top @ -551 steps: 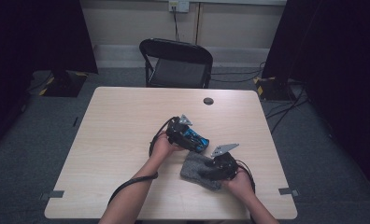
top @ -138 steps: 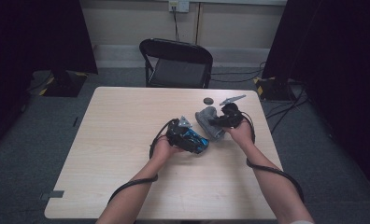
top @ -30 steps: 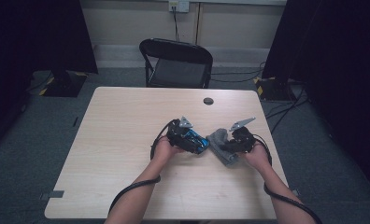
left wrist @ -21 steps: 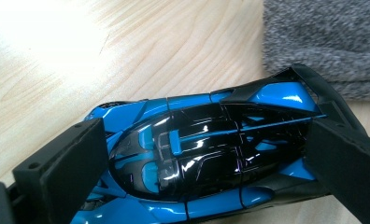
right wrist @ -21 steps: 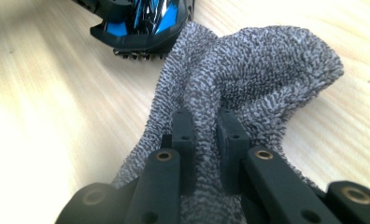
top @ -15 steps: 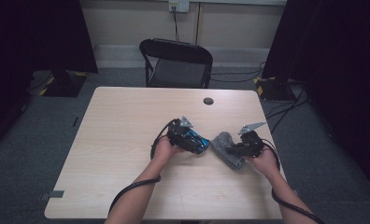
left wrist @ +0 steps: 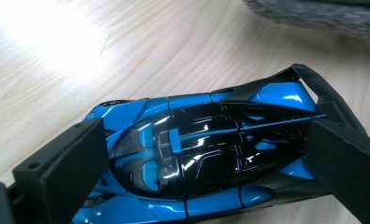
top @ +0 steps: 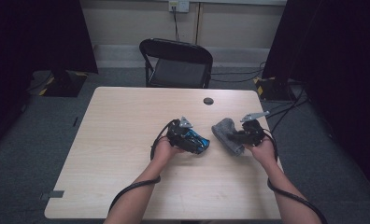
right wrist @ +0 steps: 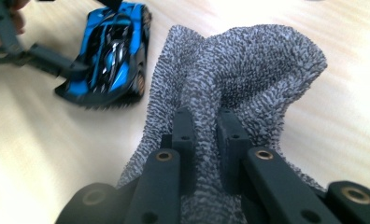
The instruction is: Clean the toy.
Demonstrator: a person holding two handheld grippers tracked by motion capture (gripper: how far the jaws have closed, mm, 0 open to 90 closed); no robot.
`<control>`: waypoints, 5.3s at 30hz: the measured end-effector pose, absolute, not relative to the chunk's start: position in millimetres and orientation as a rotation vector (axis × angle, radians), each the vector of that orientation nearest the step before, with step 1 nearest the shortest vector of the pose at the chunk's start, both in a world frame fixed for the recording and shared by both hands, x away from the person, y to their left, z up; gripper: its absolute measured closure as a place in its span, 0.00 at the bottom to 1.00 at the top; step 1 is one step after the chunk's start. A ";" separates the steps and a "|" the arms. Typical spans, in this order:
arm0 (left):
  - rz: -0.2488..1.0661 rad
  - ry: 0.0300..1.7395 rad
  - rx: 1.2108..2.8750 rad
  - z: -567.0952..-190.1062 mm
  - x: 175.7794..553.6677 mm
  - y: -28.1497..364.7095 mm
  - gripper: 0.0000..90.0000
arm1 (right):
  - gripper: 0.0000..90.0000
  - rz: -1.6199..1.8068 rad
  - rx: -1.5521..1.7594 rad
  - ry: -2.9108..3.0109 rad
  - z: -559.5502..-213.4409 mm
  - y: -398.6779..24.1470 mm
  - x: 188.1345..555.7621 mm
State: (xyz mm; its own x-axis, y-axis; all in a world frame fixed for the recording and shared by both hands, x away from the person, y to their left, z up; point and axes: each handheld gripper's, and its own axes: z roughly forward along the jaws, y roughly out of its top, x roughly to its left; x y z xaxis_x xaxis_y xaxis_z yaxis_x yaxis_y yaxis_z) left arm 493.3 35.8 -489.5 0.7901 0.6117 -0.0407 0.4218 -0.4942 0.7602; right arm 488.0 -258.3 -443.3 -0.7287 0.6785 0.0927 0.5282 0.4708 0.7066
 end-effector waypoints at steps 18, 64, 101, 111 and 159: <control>0.300 0.759 2.158 -490.1 493.1 36.7 0.00 | 0.89 1.040 0.980 2.556 -439.7 -200.2 541.5; 0.299 0.751 2.146 -491.0 492.4 38.4 0.01 | 0.89 0.986 0.906 2.700 -479.8 -155.1 552.9; 0.299 0.751 2.155 -490.1 492.4 37.9 0.01 | 0.89 1.054 0.929 2.737 -480.6 -202.6 522.3; 0.301 0.750 2.153 -490.4 492.2 37.9 0.01 | 0.89 1.058 0.924 2.759 -479.7 -214.8 509.5; 0.303 0.761 2.148 -490.4 491.5 38.0 0.02 | 0.89 1.062 0.977 2.620 -434.0 -244.1 516.1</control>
State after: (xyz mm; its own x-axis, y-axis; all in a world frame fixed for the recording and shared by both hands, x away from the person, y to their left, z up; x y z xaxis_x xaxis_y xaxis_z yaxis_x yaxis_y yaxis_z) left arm 491.5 38.0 -490.4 0.7888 0.6132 -0.0420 0.4166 -0.4832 0.7700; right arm 516.1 -244.1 -434.0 -0.7765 0.6223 0.0988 0.5155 0.5373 0.6675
